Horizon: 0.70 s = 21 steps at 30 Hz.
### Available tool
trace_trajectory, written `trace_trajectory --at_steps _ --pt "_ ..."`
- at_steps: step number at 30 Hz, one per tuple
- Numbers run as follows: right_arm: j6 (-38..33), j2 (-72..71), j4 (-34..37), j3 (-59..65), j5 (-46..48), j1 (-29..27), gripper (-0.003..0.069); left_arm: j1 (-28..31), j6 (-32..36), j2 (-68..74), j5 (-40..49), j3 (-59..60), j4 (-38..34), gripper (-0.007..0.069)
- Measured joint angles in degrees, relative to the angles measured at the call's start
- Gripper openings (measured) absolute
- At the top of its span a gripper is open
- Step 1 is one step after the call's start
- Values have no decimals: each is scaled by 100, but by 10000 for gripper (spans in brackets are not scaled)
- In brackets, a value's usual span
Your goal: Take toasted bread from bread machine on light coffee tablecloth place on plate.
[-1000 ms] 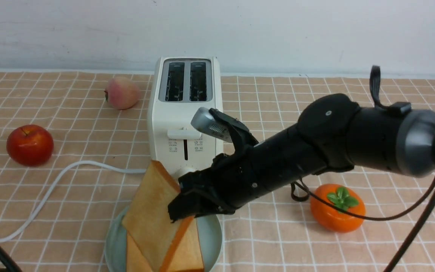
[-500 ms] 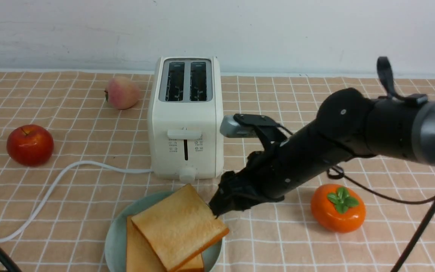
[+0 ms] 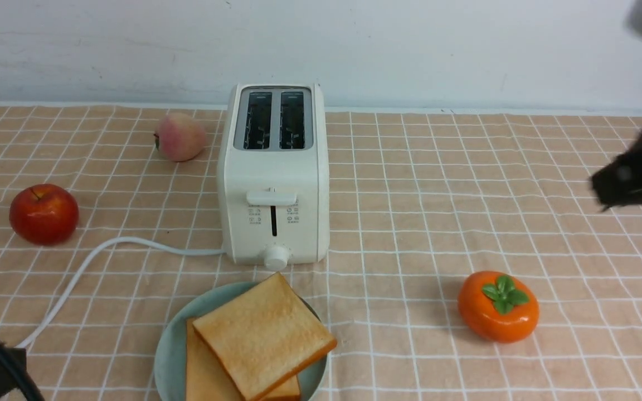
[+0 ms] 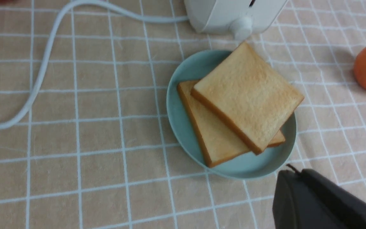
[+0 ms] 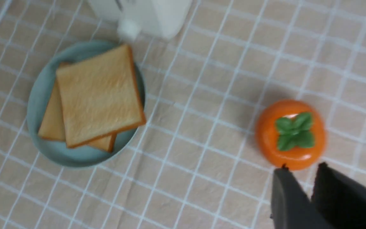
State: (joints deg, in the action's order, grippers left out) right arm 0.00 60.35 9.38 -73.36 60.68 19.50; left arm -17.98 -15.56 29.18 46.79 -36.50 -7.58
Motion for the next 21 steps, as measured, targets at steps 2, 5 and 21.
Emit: trace_trajectory --at_steps 2,5,21 --pt "368 -767 -336 87 -195 0 -1 0 0 0 -180 0 -26 -14" --pt "978 -2350 -876 713 -1028 0 -18 0 0 0 -452 0 -87 -14" --pt "3449 -6129 -4168 4673 -4301 0 -2 0 0 5 -1043 7 -140 -13"
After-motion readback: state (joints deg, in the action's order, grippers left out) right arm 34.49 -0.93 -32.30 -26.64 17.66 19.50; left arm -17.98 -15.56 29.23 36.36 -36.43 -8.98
